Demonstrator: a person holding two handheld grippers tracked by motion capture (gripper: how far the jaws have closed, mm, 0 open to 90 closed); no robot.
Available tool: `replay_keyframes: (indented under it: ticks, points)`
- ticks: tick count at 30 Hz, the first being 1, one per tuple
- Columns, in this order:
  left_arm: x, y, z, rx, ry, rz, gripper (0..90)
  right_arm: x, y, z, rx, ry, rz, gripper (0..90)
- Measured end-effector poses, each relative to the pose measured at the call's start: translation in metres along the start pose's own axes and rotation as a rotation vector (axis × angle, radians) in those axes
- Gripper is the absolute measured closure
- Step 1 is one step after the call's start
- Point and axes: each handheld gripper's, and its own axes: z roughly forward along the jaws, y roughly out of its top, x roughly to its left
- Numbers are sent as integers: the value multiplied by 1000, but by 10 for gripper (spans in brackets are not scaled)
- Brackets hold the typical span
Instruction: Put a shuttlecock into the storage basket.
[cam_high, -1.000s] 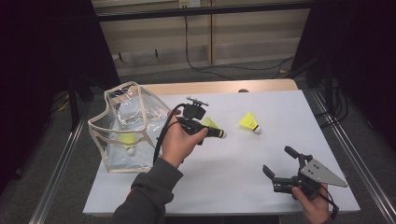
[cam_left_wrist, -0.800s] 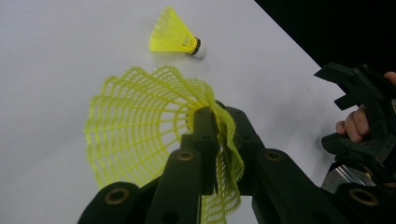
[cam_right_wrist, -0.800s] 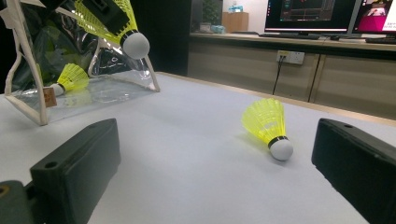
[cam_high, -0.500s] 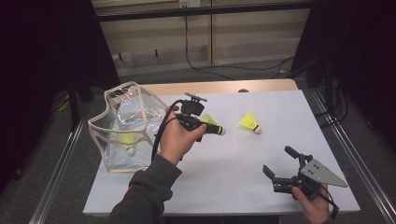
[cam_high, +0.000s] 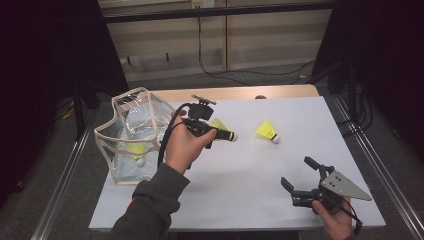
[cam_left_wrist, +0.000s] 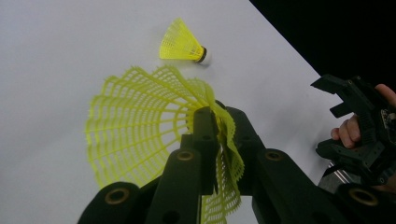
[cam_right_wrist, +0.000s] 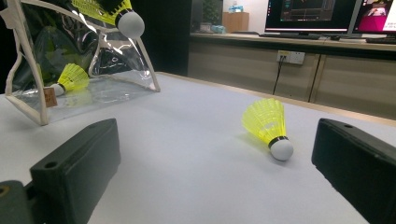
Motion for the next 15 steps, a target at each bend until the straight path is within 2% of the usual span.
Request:
replay_keyframes:
  ticks: [15]
  points:
    - [4, 5, -15, 7, 24, -7, 840, 0, 0, 0, -1, 1, -3, 10]
